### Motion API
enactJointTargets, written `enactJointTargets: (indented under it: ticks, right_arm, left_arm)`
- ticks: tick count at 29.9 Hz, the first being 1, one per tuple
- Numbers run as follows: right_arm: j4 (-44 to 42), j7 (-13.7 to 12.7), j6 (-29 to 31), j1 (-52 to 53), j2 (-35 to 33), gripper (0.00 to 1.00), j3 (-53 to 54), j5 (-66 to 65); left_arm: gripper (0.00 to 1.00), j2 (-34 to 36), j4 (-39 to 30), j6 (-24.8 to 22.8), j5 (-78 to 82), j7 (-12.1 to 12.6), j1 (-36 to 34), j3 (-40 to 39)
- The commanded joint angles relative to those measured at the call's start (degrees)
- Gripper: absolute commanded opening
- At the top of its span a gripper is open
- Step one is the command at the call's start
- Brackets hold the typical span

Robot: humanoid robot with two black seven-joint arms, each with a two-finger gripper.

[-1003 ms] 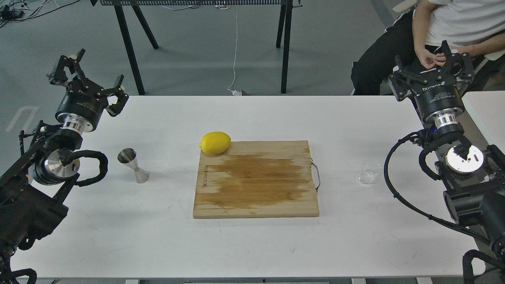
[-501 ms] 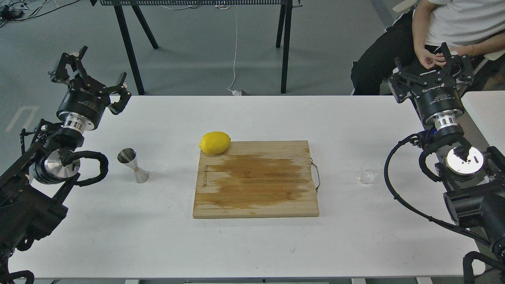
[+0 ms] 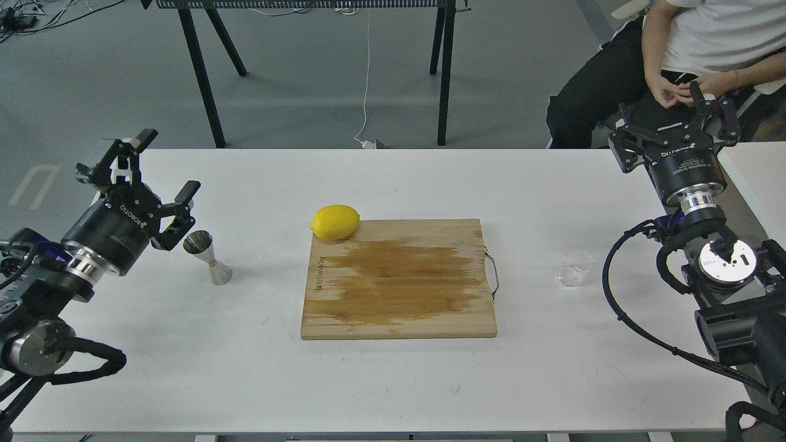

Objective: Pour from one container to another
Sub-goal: 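Lower the left gripper to the metal jigger and close around it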

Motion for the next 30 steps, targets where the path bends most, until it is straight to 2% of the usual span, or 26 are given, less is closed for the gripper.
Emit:
enactJointTargets:
  ticks: [1,3,8,10,14,18,20,23,30]
  right_arm:
    - [-0.01,0.04,0.0,-0.43,-0.57,1.0,0.25,0.0]
    - [-0.01,0.04,0.0,-0.78,-0.66,1.0,0.25,0.0]
    - [-0.01,0.04,0.0,-1.3,-0.75,1.0,0.25,0.0]
    - [-0.01,0.04,0.0,-1.22,-0.92,1.0,0.25,0.0]
    - [-0.01,0.04,0.0,-1.31,-1.28,1.0,0.6,0.0]
    - [-0.01,0.04,0.0,-1.31,-1.28,1.0,0.69,0.0]
    - [-0.01,0.04,0.0,-1.31,-1.36,1.0,0.6,0.0]
    - [-0.01,0.04,0.0,-1.31,-1.45,1.0,0.6,0.0]
    - [-0.09,0.04,0.0,-1.22,-1.45,1.0,0.34,-0.17]
  left_arm:
    - [1.0,4.71,-8.32,4.75,12.07,-0.54,7.16,-0.72]
    - [1.0,6.82,-10.62,7.74,18.57,-1.59,10.24,-0.54]
    - [1.0,7.97,-10.37,13.37,41.5,-4.67,16.14,0.16]
    - [0.99,7.8,-9.14,16.18,50.65,-5.72,17.46,0.16]
    - [0.99,6.66,-3.0,22.77,65.77,-5.64,17.9,0.86]
    - [0.99,2.62,6.49,27.34,77.55,-6.69,15.72,2.36]
    - [0.97,0.08,12.1,29.45,84.14,-7.66,13.35,3.23]
    - [0.96,-3.44,19.06,32.88,93.2,-7.84,9.31,4.9]
    - [0.9,-8.89,33.03,37.16,97.03,-7.66,-0.01,10.08]
